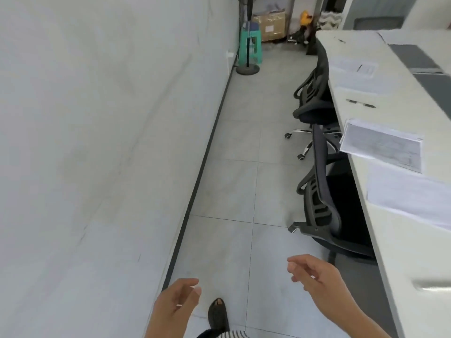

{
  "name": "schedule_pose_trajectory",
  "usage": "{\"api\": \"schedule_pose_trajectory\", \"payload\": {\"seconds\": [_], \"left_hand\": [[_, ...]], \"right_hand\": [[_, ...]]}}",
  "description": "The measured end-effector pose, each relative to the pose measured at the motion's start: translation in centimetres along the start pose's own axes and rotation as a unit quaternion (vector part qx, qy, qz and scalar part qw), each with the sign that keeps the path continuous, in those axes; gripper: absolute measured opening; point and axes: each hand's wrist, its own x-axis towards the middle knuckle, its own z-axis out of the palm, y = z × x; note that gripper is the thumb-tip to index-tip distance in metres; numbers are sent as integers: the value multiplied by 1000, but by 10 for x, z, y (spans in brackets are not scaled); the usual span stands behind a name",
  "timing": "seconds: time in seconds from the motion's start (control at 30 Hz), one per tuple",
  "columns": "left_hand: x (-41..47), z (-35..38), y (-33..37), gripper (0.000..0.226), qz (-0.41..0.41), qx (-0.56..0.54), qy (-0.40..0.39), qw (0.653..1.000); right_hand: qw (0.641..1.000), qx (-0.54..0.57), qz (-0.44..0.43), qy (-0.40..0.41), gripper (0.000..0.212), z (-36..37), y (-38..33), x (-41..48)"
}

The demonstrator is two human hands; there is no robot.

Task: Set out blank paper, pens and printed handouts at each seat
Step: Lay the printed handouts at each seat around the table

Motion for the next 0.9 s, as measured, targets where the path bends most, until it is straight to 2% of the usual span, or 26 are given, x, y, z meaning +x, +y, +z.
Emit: {"api": "schedule_pose_trajectory", "payload": {"seconds": [0.2, 0.27, 0.47, 0.7, 0.9], "left_hand": [[132, -10, 81, 23, 58, 73, -129, 987], [171, 7, 108, 27, 83, 91, -168, 978], [267, 79, 182, 22, 123, 115, -261, 951], [355, 156, 293, 8, 151, 152, -314, 925], [415, 214, 365, 14, 180, 186, -363, 895]], "right_hand": [[989, 43, 63, 127, 8, -17, -30, 46], [979, 59, 88, 173, 9, -27, -27, 62], [946, 111, 135, 272, 8, -63, -14, 129], [926, 155, 155, 307, 8, -139, -17, 246], [919, 145, 135, 342, 8, -203, -30, 314]]}}
